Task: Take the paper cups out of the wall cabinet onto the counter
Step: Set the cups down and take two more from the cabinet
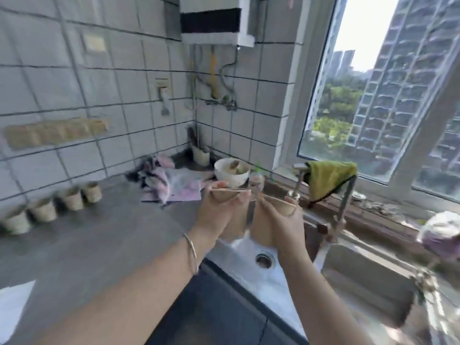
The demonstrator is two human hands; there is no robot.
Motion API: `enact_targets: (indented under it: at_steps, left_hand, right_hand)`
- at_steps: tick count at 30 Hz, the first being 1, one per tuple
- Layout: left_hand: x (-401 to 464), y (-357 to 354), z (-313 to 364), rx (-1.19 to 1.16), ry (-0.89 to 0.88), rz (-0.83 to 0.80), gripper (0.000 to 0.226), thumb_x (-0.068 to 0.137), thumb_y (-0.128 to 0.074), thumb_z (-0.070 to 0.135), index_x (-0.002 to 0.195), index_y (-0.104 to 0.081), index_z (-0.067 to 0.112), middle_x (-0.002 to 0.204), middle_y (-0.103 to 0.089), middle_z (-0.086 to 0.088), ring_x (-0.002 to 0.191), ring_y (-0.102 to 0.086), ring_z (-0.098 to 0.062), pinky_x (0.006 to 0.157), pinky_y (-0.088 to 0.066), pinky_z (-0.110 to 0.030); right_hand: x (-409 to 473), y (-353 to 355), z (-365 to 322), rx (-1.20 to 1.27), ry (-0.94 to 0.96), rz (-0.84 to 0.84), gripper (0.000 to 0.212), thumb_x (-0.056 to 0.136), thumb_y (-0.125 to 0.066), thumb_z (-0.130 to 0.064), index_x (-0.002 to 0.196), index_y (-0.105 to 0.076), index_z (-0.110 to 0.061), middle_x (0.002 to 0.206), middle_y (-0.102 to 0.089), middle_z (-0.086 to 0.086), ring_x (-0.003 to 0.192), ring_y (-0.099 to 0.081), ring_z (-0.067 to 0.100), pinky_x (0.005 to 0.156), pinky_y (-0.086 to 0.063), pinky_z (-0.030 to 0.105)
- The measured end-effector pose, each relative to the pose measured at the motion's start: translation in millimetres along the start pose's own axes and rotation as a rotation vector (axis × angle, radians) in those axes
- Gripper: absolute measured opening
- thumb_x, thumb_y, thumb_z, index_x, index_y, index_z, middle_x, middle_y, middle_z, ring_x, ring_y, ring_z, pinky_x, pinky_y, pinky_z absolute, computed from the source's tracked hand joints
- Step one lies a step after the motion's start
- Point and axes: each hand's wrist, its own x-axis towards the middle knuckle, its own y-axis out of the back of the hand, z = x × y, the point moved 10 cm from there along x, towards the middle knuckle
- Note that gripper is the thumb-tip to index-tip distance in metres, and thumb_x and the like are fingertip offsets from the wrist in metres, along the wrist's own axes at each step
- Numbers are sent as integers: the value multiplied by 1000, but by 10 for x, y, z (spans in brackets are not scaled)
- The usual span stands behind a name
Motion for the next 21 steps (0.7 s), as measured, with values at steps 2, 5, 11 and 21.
enact_targets:
  at_steps: [2, 5, 11, 21]
  left_hand:
    - [171, 670, -46, 51, 6, 102, 58, 51, -84, 44, 97, -52, 27, 99, -66, 1, 89, -64, -18, 83, -52, -36]
    - [366, 1655, -170, 61, 21, 296, 46, 67, -82, 31, 100, -52, 24, 93, -63, 6, 80, -60, -9, 70, -49, -22]
    - [675, 3255, -360, 27, 24, 629, 56, 64, -84, 31, 107, -51, 20, 97, -64, 1, 75, -60, -7, 56, -48, -10]
    - [852, 5057, -787, 46, 156, 942, 81, 47, -84, 44, 119, -54, 21, 106, -67, 4, 99, -64, -14, 81, -50, -24]
  right_hand:
    - [39, -714, 162, -31, -32, -126, 71, 63, -82, -41, 122, -48, -21, 108, -64, 4, 96, -65, 23, 84, -57, 47]
    - [44, -1717, 518, -77, -83, -271, 60, 64, -82, -40, 114, -54, -21, 100, -67, 2, 90, -66, 20, 85, -56, 47]
    - [102, -3494, 1038, -141, -131, -559, 49, 62, -80, -39, 102, -64, -16, 89, -71, 7, 74, -65, 18, 81, -56, 44]
    - [-78, -5539, 1882, -374, -216, -853, 46, 71, -76, -39, 109, -59, -17, 104, -67, 3, 93, -63, 21, 81, -53, 36]
